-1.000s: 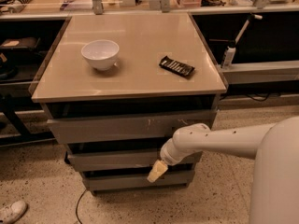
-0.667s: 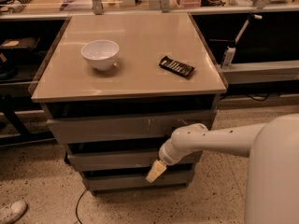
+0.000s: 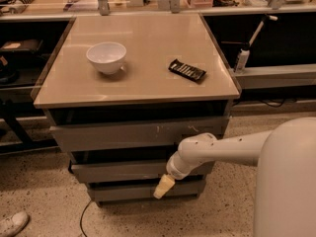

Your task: Open middle drawer

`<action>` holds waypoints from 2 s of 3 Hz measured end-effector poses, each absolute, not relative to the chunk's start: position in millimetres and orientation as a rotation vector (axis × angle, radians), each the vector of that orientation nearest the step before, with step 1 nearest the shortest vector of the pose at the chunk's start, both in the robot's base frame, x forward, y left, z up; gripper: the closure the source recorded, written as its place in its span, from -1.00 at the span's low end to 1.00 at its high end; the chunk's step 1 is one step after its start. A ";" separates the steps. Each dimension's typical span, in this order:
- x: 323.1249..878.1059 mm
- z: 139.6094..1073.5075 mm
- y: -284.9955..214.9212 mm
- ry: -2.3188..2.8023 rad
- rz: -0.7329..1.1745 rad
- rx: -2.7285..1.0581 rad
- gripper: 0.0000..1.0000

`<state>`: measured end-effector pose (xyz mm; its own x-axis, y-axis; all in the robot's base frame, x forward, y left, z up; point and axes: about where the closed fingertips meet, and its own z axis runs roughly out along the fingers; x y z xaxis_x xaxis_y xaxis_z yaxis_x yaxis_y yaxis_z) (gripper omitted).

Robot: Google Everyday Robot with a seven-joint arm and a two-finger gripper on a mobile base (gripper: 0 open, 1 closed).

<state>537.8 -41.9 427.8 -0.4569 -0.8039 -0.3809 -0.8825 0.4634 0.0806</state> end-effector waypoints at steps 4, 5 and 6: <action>441.8 441.2 -66.9 2.543 0.488 -1.452 -1.00; 403.0 445.3 -72.5 2.572 0.549 -1.487 -1.00; 406.3 445.9 -70.3 2.554 0.550 -1.500 -1.00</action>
Offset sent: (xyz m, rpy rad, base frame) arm -0.1290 -0.0382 0.0208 -0.0023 0.1801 -0.0219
